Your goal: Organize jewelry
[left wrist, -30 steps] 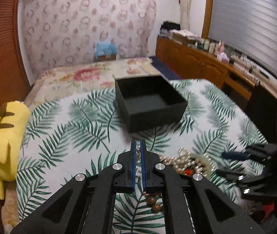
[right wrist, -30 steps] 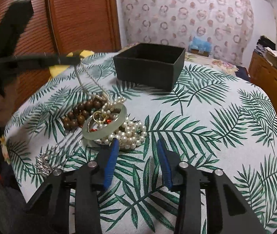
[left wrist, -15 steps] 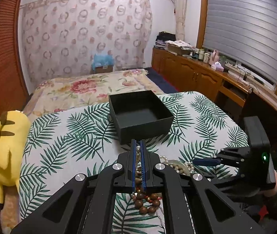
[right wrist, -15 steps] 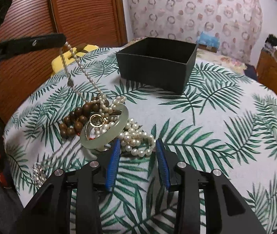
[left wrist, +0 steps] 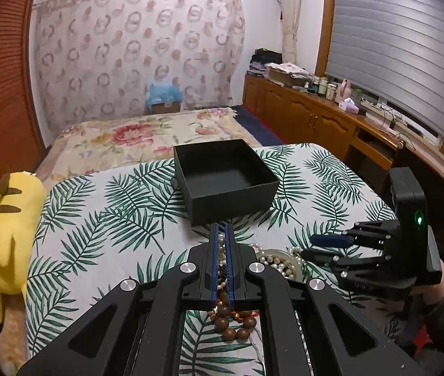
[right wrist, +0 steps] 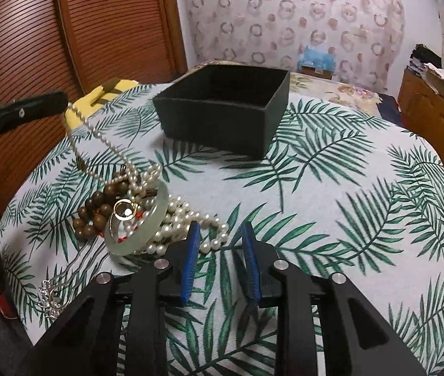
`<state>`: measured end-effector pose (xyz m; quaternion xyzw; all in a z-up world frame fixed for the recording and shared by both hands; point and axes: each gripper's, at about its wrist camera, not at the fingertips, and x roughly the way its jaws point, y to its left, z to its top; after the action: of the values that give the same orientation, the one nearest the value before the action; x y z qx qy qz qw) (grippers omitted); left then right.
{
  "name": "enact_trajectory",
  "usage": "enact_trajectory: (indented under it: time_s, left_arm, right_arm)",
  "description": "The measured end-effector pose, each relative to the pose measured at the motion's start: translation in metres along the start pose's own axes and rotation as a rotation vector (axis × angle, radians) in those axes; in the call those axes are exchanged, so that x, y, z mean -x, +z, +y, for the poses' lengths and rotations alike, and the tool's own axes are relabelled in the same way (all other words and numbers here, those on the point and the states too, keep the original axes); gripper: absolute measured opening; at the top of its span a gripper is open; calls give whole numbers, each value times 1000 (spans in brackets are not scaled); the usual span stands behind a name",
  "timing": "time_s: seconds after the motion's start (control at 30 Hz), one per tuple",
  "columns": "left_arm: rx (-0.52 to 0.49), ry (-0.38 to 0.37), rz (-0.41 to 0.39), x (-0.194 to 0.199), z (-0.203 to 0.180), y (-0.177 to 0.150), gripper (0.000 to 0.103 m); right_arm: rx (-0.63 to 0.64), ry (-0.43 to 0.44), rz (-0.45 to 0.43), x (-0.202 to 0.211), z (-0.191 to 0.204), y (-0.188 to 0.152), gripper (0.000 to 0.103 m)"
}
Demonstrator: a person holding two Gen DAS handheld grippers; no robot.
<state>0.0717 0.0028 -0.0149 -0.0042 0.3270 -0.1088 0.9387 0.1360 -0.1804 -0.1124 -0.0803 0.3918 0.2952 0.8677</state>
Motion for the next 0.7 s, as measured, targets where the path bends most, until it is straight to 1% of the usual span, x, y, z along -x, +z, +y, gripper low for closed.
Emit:
enact_trajectory:
  time_s: [0.07, 0.13, 0.23, 0.27, 0.3, 0.33, 0.47, 0.53, 0.7]
  left_arm:
    - [-2, 1, 0, 0, 0, 0, 3]
    - [-2, 1, -3, 0, 1, 0, 3]
    - [-4, 4, -13, 4, 1, 2, 3]
    - [-5, 5, -19, 6, 1, 4, 3]
    - [-5, 4, -30, 9, 0, 7, 3]
    - [-6, 4, -37, 11, -1, 9, 3]
    - [-17, 6, -75, 23, -5, 24, 3]
    - [-23, 7, -91, 28, -7, 31, 3]
    - [-33, 11, -125, 38, -10, 46, 3]
  right_arm:
    - [1, -14, 6, -2, -2, 3, 30]
    - [13, -6, 23, -7, -1, 3, 30]
    - [63, -7, 54, -17, 5, 4, 30]
    - [84, -19, 56, -19, 8, 5, 26]
    - [102, -31, 63, -20, 10, 6, 21]
    - [117, -51, 65, -20, 11, 7, 9]
    - [141, -50, 69, -18, 10, 6, 8]
    - [133, -48, 51, -11, 8, 6, 8]
    - [133, -66, -46, 24, 5, 19, 8]
